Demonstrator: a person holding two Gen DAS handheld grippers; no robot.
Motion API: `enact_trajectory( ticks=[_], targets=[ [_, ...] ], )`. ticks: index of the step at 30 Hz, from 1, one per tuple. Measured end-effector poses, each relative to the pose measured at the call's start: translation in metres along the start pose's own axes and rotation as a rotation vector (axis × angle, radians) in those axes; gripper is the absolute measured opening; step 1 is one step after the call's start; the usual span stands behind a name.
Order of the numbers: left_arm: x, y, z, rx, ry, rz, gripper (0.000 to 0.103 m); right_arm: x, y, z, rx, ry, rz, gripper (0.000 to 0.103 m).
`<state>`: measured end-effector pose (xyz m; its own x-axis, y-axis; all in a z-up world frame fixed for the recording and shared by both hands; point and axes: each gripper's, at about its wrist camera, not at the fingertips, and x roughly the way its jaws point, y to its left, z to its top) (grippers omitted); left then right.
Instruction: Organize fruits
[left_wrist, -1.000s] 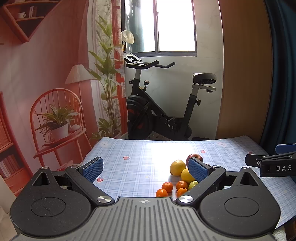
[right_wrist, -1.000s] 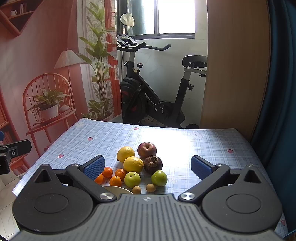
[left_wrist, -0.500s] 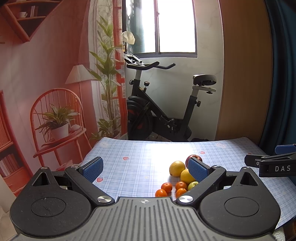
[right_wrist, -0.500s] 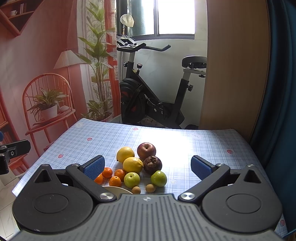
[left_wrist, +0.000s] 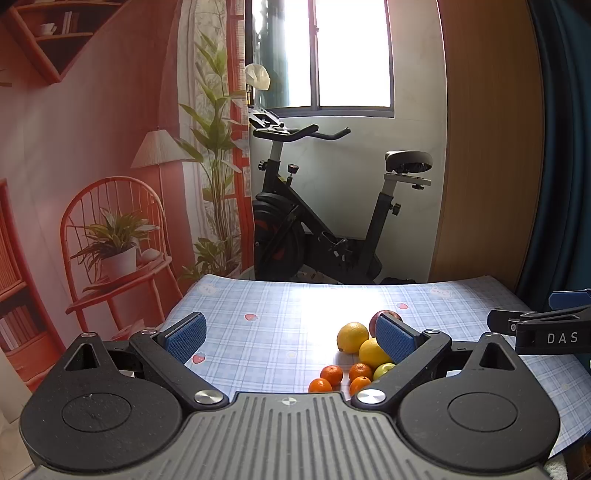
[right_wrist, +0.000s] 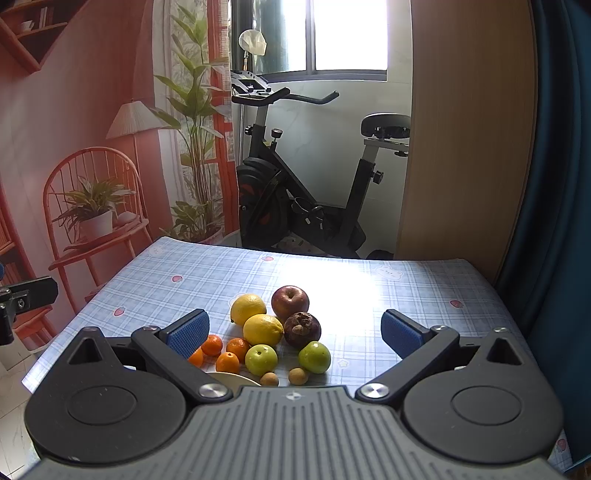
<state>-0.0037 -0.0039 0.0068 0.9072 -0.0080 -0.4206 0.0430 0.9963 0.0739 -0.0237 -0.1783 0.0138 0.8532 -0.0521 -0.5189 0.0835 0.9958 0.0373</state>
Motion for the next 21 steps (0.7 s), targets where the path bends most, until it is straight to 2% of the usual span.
enact_trajectory(
  ticks=[21],
  targets=[
    [-0.0041,0.0036,-0.0037,-0.018,-0.004,0.005,0.099,-0.0017,0.0018,-0.0015,0.001,-0.003,-0.007,0.101]
  ],
)
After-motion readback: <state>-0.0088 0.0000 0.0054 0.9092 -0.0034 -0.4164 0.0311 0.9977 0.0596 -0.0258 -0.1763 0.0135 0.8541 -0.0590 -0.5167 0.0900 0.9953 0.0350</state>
